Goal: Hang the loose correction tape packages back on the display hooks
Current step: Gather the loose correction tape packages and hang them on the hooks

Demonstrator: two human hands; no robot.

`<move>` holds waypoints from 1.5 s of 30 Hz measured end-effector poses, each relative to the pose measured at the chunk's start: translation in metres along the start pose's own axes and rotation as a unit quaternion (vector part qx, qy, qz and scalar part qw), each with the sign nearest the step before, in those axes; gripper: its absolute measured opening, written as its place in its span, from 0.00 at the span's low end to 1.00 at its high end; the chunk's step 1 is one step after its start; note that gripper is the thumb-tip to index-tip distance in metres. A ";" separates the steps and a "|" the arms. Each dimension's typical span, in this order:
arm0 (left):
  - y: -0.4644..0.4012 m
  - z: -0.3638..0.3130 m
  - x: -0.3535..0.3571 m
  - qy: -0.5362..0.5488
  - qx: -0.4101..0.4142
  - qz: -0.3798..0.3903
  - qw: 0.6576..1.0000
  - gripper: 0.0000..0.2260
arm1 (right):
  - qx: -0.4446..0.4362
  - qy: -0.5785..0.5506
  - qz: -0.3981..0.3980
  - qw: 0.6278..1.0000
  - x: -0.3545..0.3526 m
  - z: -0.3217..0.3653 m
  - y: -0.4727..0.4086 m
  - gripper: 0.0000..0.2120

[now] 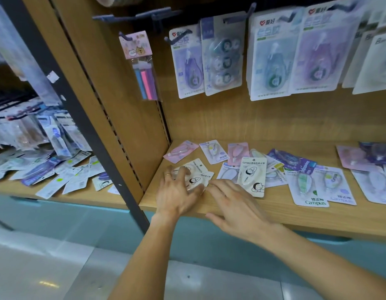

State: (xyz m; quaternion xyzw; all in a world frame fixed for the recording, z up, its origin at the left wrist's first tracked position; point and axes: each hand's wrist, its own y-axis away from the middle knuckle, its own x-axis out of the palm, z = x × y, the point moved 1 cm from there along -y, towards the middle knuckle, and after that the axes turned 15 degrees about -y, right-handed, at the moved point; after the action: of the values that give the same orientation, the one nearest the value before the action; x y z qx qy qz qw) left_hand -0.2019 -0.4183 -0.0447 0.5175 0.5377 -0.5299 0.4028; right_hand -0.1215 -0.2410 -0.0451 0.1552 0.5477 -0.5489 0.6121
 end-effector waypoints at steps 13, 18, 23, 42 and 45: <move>0.003 0.010 -0.011 0.035 -0.077 0.025 0.996 0.23 | -0.047 0.017 -0.001 0.999 0.030 0.020 -0.003 0.24; 0.016 0.012 -0.027 0.241 -0.186 -0.008 0.952 0.19 | -0.073 -0.029 -0.148 0.986 0.025 0.018 0.002 0.18; 0.021 0.013 -0.037 0.521 -0.267 0.103 0.804 0.27 | -0.106 -0.052 -0.278 0.953 0.001 0.028 -0.008 0.10; 0.030 -0.079 -0.010 0.667 -0.138 0.225 0.697 0.23 | 0.445 -0.047 -0.163 0.879 -0.049 -0.032 0.002 0.36; 0.031 -0.088 -0.010 0.662 -0.136 0.220 0.704 0.22 | 0.466 -0.125 -0.176 0.858 -0.045 -0.033 -0.004 0.32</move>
State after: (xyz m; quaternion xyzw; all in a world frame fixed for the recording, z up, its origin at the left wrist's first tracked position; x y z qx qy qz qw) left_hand -0.1597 -0.3359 -0.0292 0.7784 0.6033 0.1307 0.1143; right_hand -0.1327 -0.1934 -0.0170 0.2536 0.1654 -0.8531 0.4249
